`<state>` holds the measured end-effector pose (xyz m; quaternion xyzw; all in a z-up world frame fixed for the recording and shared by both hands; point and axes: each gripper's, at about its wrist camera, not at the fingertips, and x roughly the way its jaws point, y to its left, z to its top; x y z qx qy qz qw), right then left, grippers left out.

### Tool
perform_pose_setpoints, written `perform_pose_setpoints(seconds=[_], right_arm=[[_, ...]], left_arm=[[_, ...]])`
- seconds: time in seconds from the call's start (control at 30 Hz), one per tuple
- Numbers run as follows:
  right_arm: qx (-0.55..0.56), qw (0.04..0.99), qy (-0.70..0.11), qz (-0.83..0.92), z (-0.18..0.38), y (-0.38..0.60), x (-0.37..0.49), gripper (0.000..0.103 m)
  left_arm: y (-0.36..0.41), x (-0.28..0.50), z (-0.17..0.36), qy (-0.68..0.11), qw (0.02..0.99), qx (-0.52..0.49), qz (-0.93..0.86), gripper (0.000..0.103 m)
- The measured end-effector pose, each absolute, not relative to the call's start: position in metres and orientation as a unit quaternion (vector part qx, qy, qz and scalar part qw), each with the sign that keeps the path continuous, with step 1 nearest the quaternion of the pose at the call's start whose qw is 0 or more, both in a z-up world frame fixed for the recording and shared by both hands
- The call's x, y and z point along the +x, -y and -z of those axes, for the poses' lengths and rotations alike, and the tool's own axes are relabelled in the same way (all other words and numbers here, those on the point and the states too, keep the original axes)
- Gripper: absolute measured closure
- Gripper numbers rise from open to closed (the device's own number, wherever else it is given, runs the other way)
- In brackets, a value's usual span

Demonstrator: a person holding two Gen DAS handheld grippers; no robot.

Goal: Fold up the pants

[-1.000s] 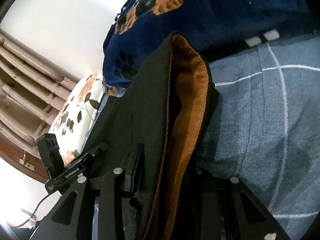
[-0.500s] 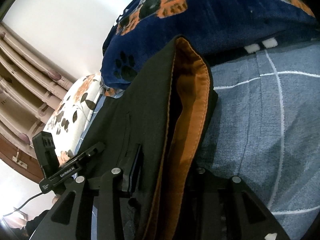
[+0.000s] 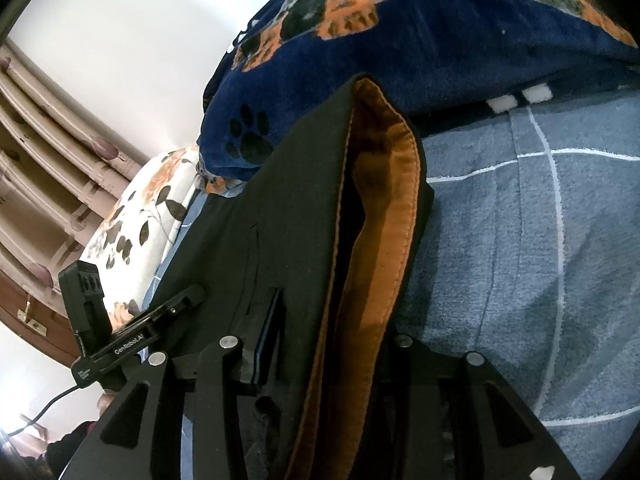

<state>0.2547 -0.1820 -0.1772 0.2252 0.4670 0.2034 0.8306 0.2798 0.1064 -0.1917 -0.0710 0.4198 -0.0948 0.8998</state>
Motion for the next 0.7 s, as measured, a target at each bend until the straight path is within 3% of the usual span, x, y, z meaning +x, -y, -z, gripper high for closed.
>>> perform_pose_setpoints(seconds=[0.47, 0.6, 0.7], right_arm=[[0.214, 0.837, -0.463, -0.197, 0.174, 0.179, 0.255, 0.066], [0.209, 0.841, -0.461, -0.191, 0.173, 0.178, 0.255, 0.064], [0.18, 0.855, -0.457, -0.164, 0.164, 0.173, 0.25, 0.048]], left_arm=[[-0.107, 0.279, 0.192, -0.419, 0.9, -0.07, 0.093, 0.042], [-0.107, 0.279, 0.19, -0.419, 0.902, -0.064, 0.085, 0.036], [-0.104, 0.271, 0.184, -0.405, 0.911, -0.043, 0.071, 0.034]])
